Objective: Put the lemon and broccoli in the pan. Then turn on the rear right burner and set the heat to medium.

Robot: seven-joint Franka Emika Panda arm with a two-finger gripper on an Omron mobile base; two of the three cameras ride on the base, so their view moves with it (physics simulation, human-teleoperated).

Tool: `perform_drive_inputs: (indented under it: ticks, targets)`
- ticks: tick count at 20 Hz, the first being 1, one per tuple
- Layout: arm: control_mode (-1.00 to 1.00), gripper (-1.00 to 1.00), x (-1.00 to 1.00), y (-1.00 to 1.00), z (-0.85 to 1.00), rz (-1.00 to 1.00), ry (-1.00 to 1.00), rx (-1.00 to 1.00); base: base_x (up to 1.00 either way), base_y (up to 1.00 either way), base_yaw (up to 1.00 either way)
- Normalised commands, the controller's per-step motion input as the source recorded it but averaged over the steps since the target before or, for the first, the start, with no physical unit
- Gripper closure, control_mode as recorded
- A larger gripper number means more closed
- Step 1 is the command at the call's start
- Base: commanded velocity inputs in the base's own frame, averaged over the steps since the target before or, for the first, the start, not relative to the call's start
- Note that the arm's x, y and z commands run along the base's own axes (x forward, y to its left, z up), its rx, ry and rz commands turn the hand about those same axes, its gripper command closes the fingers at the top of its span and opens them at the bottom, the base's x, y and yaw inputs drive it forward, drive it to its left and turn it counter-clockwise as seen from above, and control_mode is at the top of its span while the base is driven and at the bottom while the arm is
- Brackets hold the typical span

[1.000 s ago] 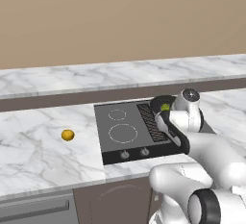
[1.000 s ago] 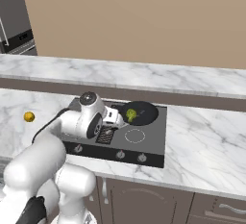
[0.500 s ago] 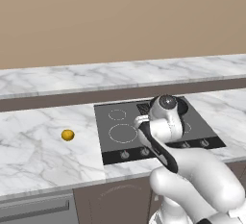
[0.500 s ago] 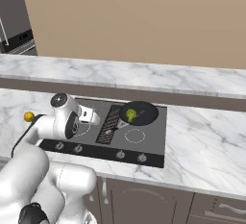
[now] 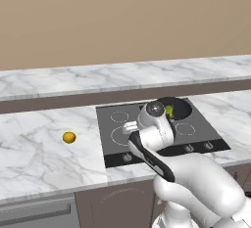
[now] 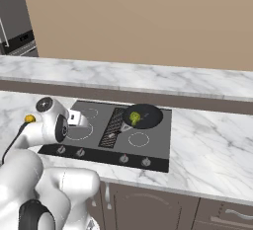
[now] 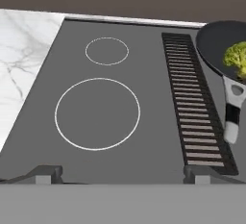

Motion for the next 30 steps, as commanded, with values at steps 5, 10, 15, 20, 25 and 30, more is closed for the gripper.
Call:
perform_drive_inputs:
  ticks: [5, 10, 15, 20, 25, 30]
  targets:
    - [-1.0, -1.0, 0.05, 0.25, 0.0, 0.18, -0.04, 0.03, 0.0, 0.0, 0.0]
    - [-1.0, -1.0, 0.11, 0.0, 0.32, 0.26, 0.07, 0.07, 0.0, 0.0, 0.0]
    - [-1.0, -1.0, 0.0, 0.13, 0.02, 0.05, 0.39, -0.14, 0.0, 0.0, 0.0]
    - [-1.0, -1.0, 0.0, 0.4, 0.0, -0.11, 0.35, -0.27, 0.0, 0.0, 0.0]
    - [-1.0, -1.0, 0.03, 0.18, -0.08, -0.1, 0.04, -0.05, 0.0, 0.0, 0.0]
    - [-1.0, -1.0, 0.11, 0.32, -0.16, -0.04, 0.01, 0.04, 0.0, 0.0, 0.0]
